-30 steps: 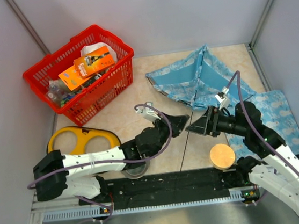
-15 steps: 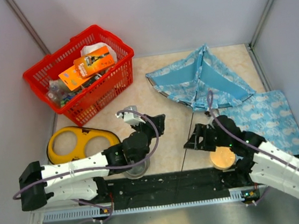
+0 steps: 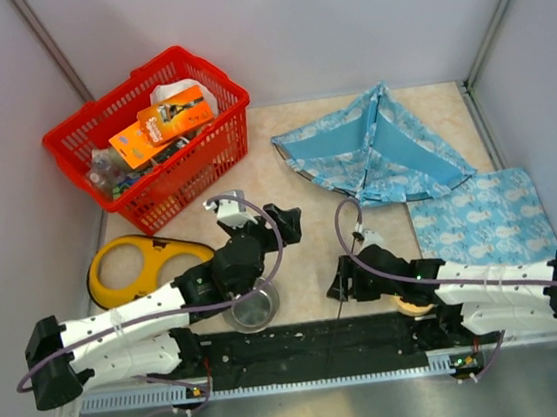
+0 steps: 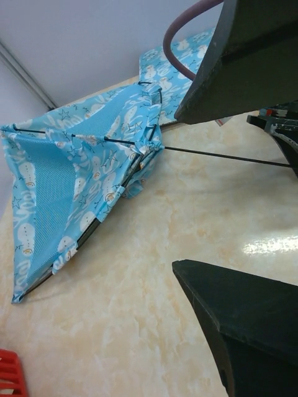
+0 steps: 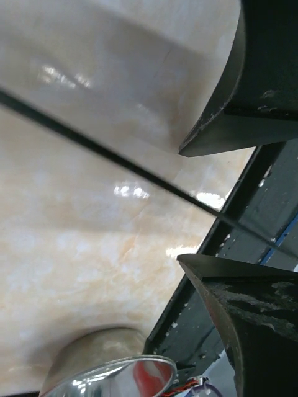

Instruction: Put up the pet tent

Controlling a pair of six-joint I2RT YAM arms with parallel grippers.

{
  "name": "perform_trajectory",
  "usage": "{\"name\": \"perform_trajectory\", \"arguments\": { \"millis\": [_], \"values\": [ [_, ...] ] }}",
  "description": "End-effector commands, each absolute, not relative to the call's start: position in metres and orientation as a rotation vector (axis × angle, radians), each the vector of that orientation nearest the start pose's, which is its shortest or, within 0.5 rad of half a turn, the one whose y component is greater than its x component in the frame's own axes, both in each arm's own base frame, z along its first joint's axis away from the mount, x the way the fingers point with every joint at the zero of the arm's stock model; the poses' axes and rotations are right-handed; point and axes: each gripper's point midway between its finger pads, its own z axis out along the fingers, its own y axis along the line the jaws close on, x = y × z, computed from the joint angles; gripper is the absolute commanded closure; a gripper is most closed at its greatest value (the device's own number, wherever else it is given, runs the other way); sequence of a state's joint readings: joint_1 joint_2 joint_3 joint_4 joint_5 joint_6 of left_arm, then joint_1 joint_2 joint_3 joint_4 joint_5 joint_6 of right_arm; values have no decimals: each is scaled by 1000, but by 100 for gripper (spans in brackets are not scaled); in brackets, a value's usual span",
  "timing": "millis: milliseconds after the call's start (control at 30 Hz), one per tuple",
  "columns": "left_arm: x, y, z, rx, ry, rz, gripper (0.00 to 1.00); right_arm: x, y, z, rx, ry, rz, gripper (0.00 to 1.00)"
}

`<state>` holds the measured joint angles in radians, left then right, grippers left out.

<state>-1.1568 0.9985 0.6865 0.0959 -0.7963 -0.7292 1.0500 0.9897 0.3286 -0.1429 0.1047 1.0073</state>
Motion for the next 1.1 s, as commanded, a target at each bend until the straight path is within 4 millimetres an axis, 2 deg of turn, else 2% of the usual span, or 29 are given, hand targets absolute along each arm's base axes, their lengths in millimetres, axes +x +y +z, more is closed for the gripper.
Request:
{"name": "perform_trajectory", "arguments": {
  "millis": [0,133,367,467,567,667,833,967,1067],
  "values": [
    [232,-261,244,-176,1754,-755,1,122,269,46,17,2450,955,41],
    [234,-250,248,-179,1726,-779,1,117,277,52,-5,2459,997,60],
    [239,-227,249,-224,1690,-777,1,105,267,66,-4,2514,988,100],
    [240,-220,252,-242,1675,-776,2,93,262,73,-69,2599,950,100],
    [241,-218,253,-243,1670,-772,3,85,258,88,-101,2614,972,100],
    [241,-216,253,-248,1670,-766,4,81,249,101,-74,2630,960,100],
    [242,-217,254,-243,1664,-767,4,79,244,130,-44,2642,987,100],
    [243,-220,255,-236,1662,-769,5,81,221,138,-57,2674,869,100],
    [244,-220,254,-239,1662,-765,5,86,212,144,-45,2685,859,100]
  ]
}}
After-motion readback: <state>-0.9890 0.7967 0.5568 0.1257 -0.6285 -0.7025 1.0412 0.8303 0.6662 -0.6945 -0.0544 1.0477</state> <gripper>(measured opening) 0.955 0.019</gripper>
